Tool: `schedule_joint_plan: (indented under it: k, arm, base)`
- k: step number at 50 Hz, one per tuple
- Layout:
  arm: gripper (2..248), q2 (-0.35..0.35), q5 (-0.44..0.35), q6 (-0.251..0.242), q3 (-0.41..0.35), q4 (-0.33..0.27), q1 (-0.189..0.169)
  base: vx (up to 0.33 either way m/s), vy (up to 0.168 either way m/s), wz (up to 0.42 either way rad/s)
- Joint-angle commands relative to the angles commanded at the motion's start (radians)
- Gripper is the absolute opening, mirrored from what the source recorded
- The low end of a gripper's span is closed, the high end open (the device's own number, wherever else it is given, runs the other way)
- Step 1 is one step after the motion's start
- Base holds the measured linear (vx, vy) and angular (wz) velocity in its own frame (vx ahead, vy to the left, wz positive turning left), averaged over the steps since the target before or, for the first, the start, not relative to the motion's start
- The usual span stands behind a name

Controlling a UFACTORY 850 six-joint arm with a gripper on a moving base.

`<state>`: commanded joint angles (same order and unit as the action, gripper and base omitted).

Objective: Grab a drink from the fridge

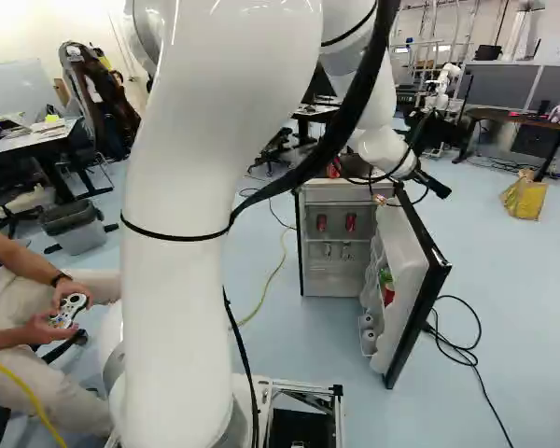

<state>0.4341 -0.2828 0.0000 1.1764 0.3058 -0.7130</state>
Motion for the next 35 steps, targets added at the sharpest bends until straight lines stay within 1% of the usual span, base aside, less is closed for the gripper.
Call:
schedule_joint_plan:
  k: [35]
  arm:
    - [247, 0.063, 0.124, 0.000, 0.080, 0.009, -0.094]
  base:
    - [0.000, 0.000, 0.000]
